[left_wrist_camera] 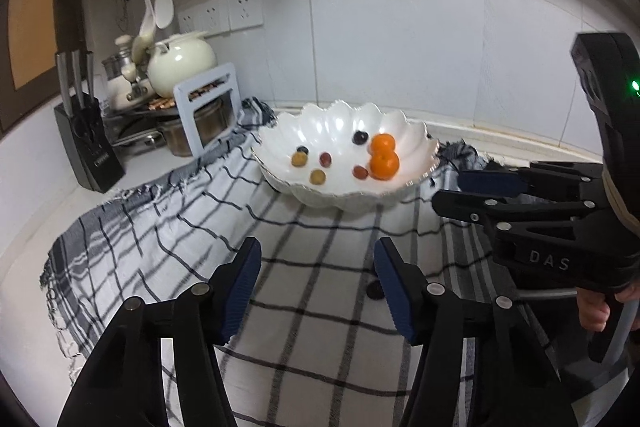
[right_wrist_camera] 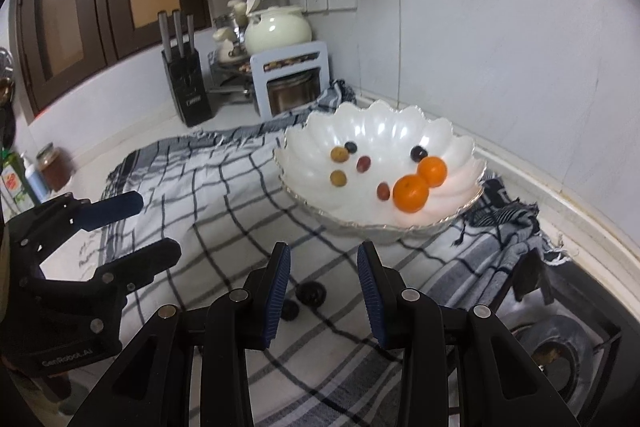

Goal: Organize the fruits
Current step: 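Withdraw both grippers from the bowl back over the cloth, then grasp a dark plum with the right gripper while the left gripper grasps another dark plum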

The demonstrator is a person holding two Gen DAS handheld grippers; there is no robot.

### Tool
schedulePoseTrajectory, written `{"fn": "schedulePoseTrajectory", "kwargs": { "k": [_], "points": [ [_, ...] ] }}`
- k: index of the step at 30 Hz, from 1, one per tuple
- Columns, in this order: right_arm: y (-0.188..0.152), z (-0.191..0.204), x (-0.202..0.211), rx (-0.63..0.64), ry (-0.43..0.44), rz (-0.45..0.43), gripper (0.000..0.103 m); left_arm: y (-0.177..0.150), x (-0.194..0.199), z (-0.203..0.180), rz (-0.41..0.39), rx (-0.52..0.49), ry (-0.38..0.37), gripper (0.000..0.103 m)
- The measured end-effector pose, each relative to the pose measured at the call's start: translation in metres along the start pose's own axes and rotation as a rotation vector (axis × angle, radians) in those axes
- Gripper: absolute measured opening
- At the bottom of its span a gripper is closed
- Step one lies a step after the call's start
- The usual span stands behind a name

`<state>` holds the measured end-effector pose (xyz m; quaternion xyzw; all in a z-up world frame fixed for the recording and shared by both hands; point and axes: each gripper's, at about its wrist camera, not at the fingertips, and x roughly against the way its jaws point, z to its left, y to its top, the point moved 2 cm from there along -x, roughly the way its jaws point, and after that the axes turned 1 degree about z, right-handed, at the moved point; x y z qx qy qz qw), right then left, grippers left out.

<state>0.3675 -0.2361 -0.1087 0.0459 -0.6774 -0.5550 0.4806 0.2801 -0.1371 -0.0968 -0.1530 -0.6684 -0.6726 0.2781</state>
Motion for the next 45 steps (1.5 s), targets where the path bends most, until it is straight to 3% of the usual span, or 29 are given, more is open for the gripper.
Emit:
{"fn": "schedulePoseTrajectory", "kwargs": {
  "k": [12, 24, 45],
  "points": [
    [-0.014, 0.001, -0.031, 0.018, 0.04, 0.083, 0.036, -0.024, -0.025, -0.01, 0.038, -0.028, -0.052, 0.049],
    [-0.029, -0.003, -0.063, 0.008, 0.087, 0.152, 0.036, -0.046, -0.064, -0.024, 0.126, -0.046, -0.114, 0.041],
    [-0.031, -0.004, -0.101, -0.013, 0.164, 0.218, 0.036, -0.046, -0.102, -0.042, 0.164, -0.12, -0.142, 0.031]
  ]
}}
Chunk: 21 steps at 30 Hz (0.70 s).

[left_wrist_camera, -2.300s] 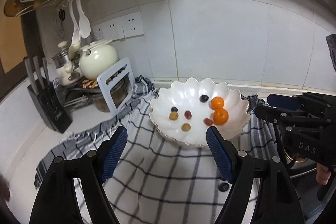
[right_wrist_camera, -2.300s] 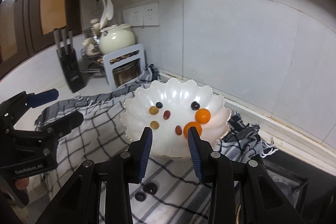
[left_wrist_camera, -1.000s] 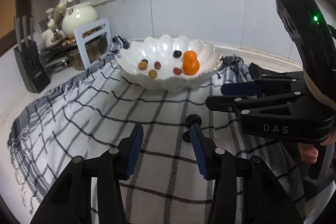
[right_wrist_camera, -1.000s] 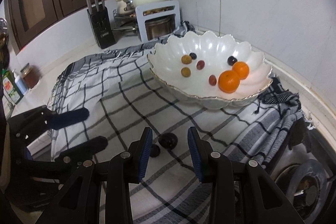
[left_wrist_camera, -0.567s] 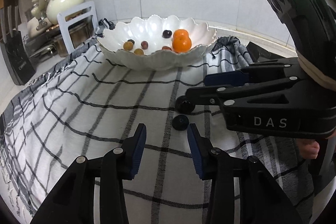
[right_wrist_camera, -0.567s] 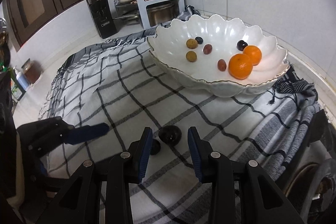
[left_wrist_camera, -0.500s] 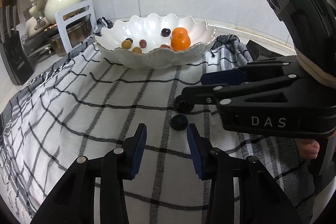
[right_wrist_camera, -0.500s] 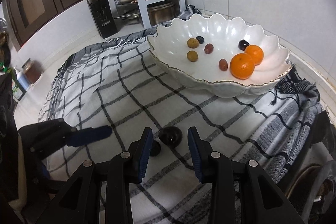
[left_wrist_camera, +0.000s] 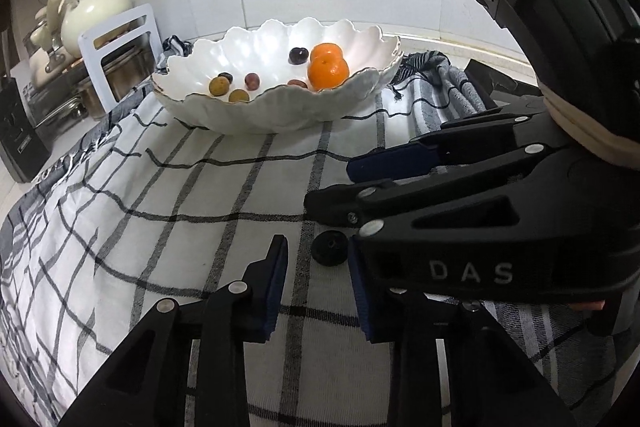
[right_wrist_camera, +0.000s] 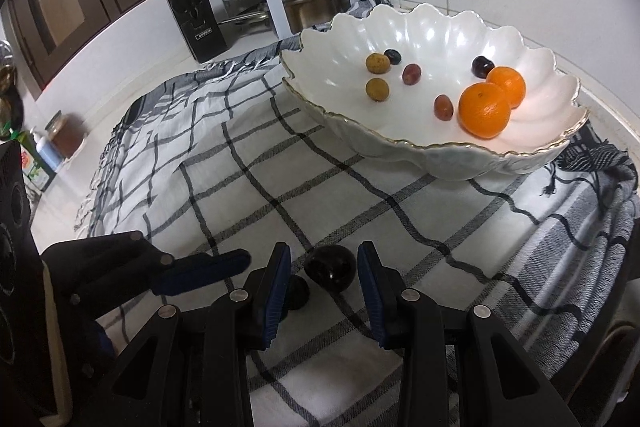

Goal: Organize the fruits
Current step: 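Grasp a dark plum with the right gripper while the left gripper grasps another dark plum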

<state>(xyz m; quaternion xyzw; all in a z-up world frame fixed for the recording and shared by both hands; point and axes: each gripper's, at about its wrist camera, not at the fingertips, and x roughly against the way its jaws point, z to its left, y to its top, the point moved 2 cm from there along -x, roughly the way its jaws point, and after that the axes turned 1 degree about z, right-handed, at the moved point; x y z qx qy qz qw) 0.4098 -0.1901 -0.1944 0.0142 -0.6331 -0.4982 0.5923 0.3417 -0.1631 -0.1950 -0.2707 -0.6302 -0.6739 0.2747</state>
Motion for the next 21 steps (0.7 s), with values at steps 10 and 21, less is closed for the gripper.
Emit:
{"fn": "schedulePoseTrajectory", "kwargs": {
  "k": [10, 21],
  "points": [
    [-0.003, -0.005, -0.012, -0.026, 0.016, 0.035, 0.036, 0.0, -0.019, -0.001, 0.069, 0.008, -0.052, 0.027],
    [-0.007, -0.008, -0.009, -0.041, 0.004, 0.021, 0.031, 0.001, -0.018, 0.001, 0.069, 0.021, -0.052, 0.023]
  ]
}}
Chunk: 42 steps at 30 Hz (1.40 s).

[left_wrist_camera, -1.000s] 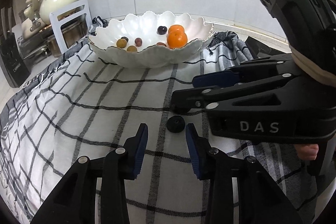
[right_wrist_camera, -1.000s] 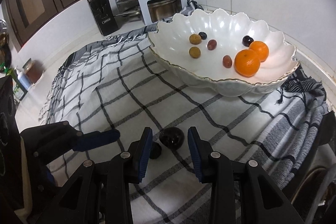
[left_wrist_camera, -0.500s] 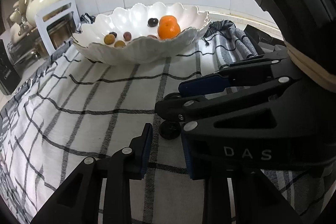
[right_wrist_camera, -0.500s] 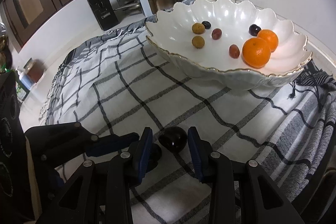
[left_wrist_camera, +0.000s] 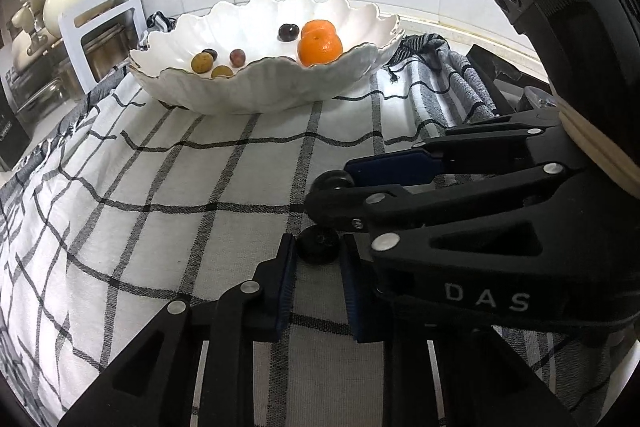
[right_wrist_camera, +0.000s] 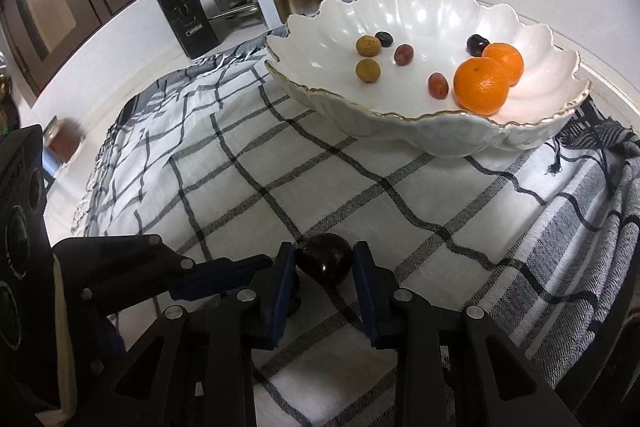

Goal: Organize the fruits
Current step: 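Grasp a dark plum with the right gripper while the left gripper grasps another dark plum, then carry both dark plums over the white bowl with both grippers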

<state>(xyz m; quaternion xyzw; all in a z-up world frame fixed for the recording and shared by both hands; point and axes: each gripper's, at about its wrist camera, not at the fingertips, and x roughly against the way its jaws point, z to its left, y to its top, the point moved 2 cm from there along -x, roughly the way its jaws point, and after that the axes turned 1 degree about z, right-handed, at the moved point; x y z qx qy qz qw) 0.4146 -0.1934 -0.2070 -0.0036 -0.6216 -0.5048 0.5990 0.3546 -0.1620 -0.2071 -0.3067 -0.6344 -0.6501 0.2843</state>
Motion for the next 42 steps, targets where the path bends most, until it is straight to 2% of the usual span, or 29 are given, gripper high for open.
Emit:
{"fn": "schedulePoseTrajectory", "kwargs": {
  "k": [21, 32, 42],
  "points": [
    [-0.003, 0.012, 0.028, -0.018, -0.038, -0.069, 0.031, -0.001, 0.049, 0.019, -0.066, 0.053, 0.059, 0.023],
    [0.002, 0.026, 0.06, -0.035, -0.087, -0.151, 0.031, 0.009, 0.081, 0.027, -0.142, 0.077, 0.055, 0.023],
    [0.012, 0.04, 0.089, -0.089, -0.175, -0.228, 0.031, 0.03, 0.109, 0.044, -0.211, 0.047, 0.002, 0.023]
  ]
}}
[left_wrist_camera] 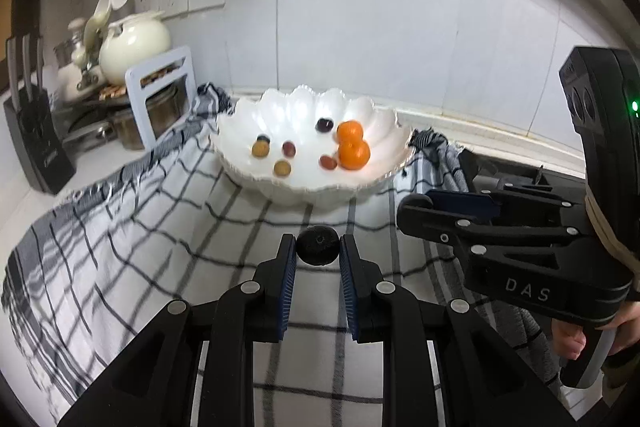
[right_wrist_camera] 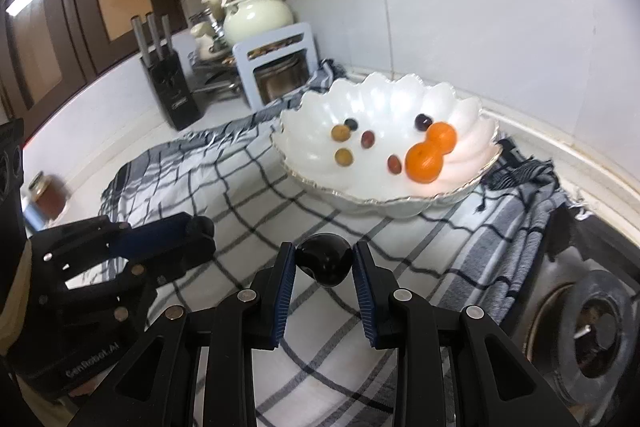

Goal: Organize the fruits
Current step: 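Carry both dark plums over the white bowl with both grippers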

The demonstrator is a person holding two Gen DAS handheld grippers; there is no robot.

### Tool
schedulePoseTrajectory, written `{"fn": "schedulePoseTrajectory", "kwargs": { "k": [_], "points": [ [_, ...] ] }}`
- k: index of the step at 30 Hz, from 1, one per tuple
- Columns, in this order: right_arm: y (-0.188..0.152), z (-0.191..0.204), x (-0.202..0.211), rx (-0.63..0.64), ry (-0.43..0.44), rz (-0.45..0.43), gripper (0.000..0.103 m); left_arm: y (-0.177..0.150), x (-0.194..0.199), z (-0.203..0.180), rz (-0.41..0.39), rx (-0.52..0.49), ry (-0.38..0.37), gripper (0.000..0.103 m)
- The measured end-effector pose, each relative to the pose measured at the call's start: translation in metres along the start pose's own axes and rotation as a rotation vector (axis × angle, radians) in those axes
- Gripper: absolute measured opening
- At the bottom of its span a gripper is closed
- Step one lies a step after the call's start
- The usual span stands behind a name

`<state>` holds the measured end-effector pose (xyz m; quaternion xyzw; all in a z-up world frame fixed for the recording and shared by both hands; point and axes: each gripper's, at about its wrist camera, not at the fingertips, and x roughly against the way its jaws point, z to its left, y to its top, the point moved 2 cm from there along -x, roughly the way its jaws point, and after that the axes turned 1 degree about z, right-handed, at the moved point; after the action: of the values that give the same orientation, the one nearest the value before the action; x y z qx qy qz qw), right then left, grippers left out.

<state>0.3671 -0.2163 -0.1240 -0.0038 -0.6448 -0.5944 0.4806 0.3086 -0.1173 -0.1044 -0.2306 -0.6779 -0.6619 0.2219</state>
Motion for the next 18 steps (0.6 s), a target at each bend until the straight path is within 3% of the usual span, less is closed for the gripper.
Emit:
{"fn": "schedulePoseTrajectory", "kwargs": {
  "k": [18],
  "points": [
    [0.043, 0.022, 0.021, -0.11, -0.212, -0.145, 0.031, 0.054, 0.006, 0.042, -0.101, -0.086, -0.112, 0.023]
  ]
}}
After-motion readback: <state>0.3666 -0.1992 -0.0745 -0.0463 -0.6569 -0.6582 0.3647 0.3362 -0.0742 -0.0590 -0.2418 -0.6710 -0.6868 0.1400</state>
